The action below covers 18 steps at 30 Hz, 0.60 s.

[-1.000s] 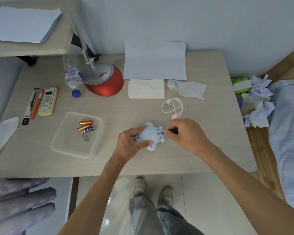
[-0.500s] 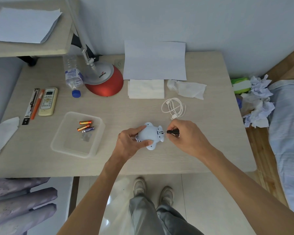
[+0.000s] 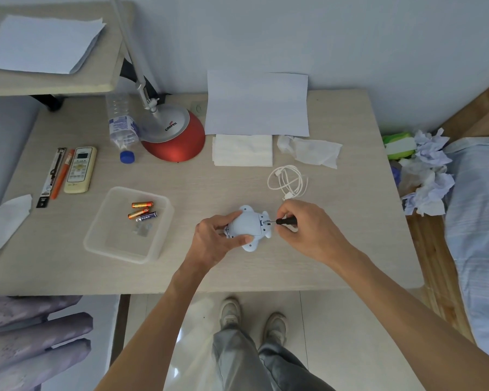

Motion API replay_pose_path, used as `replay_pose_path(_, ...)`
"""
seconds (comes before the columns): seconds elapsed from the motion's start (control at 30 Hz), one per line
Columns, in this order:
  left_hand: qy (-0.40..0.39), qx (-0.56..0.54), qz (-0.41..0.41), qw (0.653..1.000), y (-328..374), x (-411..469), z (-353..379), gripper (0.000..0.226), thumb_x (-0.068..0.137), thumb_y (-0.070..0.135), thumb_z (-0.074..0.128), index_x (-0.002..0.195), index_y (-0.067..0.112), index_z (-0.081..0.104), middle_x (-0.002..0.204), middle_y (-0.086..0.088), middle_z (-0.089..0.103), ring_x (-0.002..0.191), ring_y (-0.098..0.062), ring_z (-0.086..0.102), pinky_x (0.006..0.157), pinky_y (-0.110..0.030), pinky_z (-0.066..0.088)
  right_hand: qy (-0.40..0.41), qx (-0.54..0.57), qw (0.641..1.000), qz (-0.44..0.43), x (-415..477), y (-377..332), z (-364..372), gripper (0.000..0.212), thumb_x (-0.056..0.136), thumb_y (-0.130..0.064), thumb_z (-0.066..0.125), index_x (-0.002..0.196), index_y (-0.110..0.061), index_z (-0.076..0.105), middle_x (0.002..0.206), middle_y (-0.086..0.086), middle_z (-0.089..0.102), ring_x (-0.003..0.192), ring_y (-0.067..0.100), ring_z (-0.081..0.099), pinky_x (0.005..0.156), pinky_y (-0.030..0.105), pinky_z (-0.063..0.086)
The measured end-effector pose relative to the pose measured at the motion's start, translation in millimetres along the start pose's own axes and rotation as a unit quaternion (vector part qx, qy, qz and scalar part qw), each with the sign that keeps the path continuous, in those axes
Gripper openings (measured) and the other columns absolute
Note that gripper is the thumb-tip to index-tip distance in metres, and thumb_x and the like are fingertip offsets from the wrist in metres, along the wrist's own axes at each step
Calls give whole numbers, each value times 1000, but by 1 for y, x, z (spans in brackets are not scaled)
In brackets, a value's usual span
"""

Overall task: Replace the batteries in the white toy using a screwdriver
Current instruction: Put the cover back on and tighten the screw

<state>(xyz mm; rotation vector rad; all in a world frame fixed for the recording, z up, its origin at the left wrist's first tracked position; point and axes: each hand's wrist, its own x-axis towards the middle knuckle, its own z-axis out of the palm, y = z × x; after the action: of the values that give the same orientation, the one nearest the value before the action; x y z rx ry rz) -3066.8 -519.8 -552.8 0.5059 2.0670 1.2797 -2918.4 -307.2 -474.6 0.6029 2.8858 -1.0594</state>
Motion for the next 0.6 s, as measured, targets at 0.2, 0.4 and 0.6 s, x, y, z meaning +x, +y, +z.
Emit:
replay_pose_path(0.2,2,3,3,1000,-1,0,0,71,69,36,104,135,30,77,120,5,77,106,-10,75,94,-30,63,13,-58,998,13,4,0,2,27,99,-39,73,84,-17,67,74,-5,70,70,24,67,68,44,58)
replay_pose_path(0.4,1,14,11,1000,1,0,1,72,70,34,103,136,28,76,121,7,77,107,-6,74,92,-25,61,24,-122,991,55,5,-4,4,62,106,-51,60,57,-17,42,48,0,39,52,31,42,54,37,43)
replay_pose_path(0.6,2,18,9,1000,1,1,0,71,69,32,103,135,27,77,120,8,77,106,-3,73,90,-20,59,97,-16,990,101,-5,3,-9,48,109,-43,59,69,-22,44,53,-7,43,53,22,45,56,37,38)
